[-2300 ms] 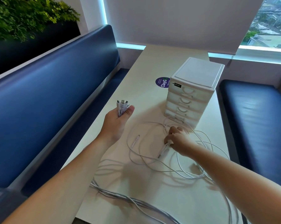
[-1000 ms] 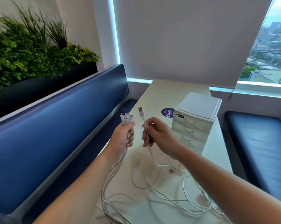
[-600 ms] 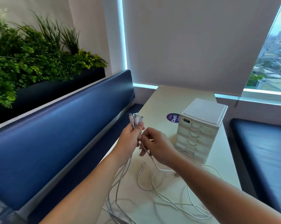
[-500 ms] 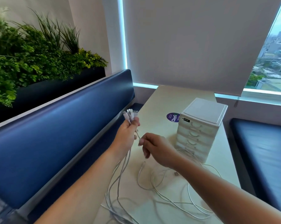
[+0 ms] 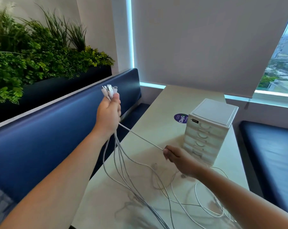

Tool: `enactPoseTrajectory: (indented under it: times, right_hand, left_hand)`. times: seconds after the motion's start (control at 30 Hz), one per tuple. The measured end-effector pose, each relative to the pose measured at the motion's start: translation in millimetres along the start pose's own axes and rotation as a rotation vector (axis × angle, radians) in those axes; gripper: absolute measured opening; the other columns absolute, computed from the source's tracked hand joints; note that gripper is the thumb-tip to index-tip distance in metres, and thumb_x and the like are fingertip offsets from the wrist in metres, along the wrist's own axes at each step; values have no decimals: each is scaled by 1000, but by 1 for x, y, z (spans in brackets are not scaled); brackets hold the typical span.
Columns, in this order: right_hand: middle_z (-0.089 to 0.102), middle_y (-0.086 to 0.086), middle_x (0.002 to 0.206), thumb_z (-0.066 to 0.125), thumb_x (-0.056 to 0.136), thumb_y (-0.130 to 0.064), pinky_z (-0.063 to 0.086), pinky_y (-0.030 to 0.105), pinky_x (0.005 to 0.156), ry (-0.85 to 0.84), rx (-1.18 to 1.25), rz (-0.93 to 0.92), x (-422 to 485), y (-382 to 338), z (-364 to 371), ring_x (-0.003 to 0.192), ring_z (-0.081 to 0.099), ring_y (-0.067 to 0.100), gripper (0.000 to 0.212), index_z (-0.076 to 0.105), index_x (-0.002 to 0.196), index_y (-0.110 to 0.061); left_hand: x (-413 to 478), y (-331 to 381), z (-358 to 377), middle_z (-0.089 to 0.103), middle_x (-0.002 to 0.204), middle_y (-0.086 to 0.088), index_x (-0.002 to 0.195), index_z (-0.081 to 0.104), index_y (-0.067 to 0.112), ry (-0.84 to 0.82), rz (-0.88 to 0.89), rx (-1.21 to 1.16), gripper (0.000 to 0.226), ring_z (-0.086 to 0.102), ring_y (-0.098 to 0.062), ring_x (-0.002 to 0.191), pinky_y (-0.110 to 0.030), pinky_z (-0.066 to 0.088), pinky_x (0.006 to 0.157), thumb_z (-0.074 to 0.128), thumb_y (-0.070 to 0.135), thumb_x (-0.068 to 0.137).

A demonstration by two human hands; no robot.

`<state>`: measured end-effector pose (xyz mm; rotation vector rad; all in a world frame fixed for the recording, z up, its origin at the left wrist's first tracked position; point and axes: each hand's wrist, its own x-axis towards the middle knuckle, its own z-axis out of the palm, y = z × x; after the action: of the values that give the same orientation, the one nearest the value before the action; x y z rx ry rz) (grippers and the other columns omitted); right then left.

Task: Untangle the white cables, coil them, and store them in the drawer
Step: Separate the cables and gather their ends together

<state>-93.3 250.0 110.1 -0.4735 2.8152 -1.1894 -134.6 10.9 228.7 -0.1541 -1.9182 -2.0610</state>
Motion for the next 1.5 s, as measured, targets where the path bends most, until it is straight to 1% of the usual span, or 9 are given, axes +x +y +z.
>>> enactPoseTrajectory:
  times: [0.27,0.43,0.57,0.73,1.0,1.17,1.27,1.37,1.5]
  right_hand:
    - [47,0,69,38,101,-30,38,22,54,-33,-112,195,-12,47,-1,62,43,14,33,46,69,-27]
    - [43,-11,58,40,102,-20,31,21,57,-11,-8,101,9,13,-15,58,38,9,35,47,67,-24]
    - [43,-19,48,40,102,-21,28,14,54,-26,181,-32,29,-34,-31,51,34,-1,34,50,69,-20]
    - [38,-13,57,40,102,-27,28,19,56,-26,201,-162,40,-62,-53,54,33,5,33,52,71,-20]
    - [38,-12,56,40,101,-29,28,25,59,20,172,-149,41,-48,-42,55,33,8,36,51,67,-24]
    - [37,-15,50,40,99,-33,26,24,55,80,170,-97,37,-25,-47,52,30,7,36,50,65,-26]
    - [39,-17,47,38,97,-39,25,23,54,94,143,-53,30,-2,-45,49,31,2,35,49,67,-25]
    - [43,-18,47,38,98,-39,26,24,55,103,114,3,22,21,-40,47,33,1,36,49,66,-27]
    - [41,-12,53,40,101,-30,29,25,56,126,103,68,10,51,-36,49,35,3,39,50,63,-28]
  left_hand:
    - [20,18,-38,28,56,7,74,37,19,194,145,74,34,22,-4,43,-19,19,40,35,29,107]
    - [5,-3,-26,42,49,14,81,62,26,-50,68,325,24,34,-8,50,-28,28,50,54,43,94]
    - [-23,-23,6,54,65,9,94,69,9,-330,25,576,35,45,-9,59,-31,41,61,59,43,94]
    - [-35,-27,24,38,42,14,83,66,12,-480,-126,507,39,31,-6,45,-23,29,48,57,48,92]
    - [-29,-13,26,40,53,9,65,50,14,-427,178,633,39,36,-5,49,-17,32,50,57,36,96]
    - [-15,0,10,58,71,-4,77,61,12,-250,225,655,33,47,-12,63,-12,35,55,53,36,98]
    - [-4,7,-4,48,62,3,70,54,21,-129,249,619,32,42,-10,59,-13,33,53,53,35,99]
    - [14,9,-23,40,57,6,77,56,22,-29,230,506,28,35,-12,53,-31,32,55,52,40,99]
    - [24,20,-40,35,58,7,76,53,27,99,204,305,27,29,-11,51,-28,26,50,52,44,97]
